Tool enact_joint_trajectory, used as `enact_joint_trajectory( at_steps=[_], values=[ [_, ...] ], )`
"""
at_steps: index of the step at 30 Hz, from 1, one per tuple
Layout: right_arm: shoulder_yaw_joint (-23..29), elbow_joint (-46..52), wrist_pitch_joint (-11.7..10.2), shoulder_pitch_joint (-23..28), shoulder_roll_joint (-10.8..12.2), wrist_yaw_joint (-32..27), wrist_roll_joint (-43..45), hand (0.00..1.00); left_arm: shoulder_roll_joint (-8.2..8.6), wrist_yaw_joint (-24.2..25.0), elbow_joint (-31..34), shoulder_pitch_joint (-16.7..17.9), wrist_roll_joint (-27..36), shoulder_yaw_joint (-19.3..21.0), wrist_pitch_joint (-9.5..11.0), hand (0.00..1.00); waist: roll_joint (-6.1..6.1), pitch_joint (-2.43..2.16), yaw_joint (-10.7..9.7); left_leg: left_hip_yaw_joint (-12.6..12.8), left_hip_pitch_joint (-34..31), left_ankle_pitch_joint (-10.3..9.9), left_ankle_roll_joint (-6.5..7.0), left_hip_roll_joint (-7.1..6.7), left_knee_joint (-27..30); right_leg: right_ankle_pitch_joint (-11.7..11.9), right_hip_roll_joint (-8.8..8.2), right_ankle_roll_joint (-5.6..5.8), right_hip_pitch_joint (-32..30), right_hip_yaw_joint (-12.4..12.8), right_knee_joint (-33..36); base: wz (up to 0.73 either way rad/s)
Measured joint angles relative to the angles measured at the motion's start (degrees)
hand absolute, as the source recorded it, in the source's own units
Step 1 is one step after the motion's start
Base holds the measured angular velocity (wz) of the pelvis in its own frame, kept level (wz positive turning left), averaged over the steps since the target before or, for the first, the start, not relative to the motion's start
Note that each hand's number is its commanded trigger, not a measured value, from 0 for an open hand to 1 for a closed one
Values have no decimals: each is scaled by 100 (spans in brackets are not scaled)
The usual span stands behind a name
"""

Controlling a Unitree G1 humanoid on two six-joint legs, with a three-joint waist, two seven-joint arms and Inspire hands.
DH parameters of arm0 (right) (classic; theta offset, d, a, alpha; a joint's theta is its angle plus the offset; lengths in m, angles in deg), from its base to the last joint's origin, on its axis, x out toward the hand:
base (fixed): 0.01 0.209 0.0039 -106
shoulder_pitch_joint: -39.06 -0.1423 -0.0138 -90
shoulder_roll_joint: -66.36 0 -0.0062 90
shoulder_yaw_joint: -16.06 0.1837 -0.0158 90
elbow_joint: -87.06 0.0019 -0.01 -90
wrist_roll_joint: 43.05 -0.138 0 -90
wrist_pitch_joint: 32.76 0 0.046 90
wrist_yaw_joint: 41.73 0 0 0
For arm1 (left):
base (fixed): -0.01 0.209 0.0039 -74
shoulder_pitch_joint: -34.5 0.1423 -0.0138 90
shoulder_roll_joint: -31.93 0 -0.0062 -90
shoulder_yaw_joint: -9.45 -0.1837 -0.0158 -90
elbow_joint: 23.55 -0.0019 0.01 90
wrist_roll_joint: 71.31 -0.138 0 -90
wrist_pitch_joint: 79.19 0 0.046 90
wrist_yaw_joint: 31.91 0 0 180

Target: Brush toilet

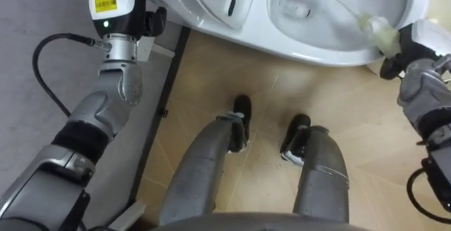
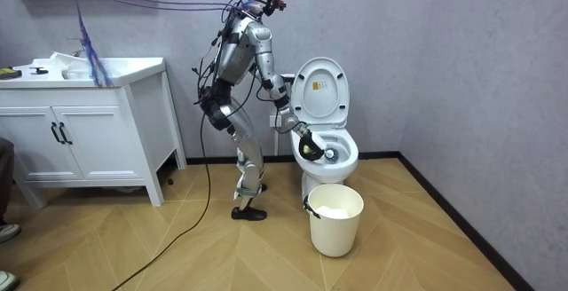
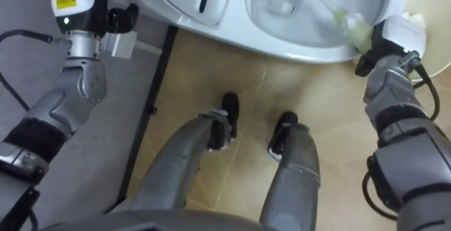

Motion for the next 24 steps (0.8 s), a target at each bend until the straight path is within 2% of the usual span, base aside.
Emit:
enact_joint_trajectory(
  at_steps=[2,5,6,9,13,16,20,24],
  values=[
    [-137,161,63,12,-2,2,465,100,-2,0,-19,-13,3,3,2,0,2,-1,-13,-13,-5,-8,0,29,31,29,59,-9,22,-19,-25,-9],
    [-378,376,273,145,18,-8,1128,100,-3,1,-25,-8,8,-15,9,0,23,-10,77,-4,-3,-7,-3,132,27,135,145,-51,77,-74,-179,-17],
    [-524,380,326,222,29,-14,1244,100,-6,15,-25,-15,11,-19,34,0,66,-14,126,-22,-3,-10,-11,181,15,185,187,-73,133,-136,-275,-12],
    [-595,511,444,413,34,-25,1351,100,-11,-6,-29,-1,48,-41,82,0,126,-18,148,-21,-1,-9,-21,228,-33,232,217,-87,186,-190,-396,-5],
    [-598,964,557,801,-117,-63,1472,100,-11,1,-33,52,74,-91,240,0,235,-47,153,-39,46,-9,-21,250,-78,280,291,-79,246,-190,-526,-3],
    [-590,1198,565,1000,-130,-22,1472,100,-79,2,-37,91,191,-137,327,0,264,-61,120,-39,110,-17,-35,240,-125,283,320,-74,309,-187,-588,0],
    [-590,1236,565,1027,-135,2,1475,100,-177,7,-37,113,308,-144,446,0,275,-69,105,-29,121,-31,-58,238,-125,272,359,-75,317,-149,-590,0],
    [-796,1150,551,813,-427,106,1510,100,-280,138,-13,75,402,-242,476,0,275,-69,215,-40,125,-57,-84,258,-83,267,368,-80,315,-113,-579,-4]
  ],
)
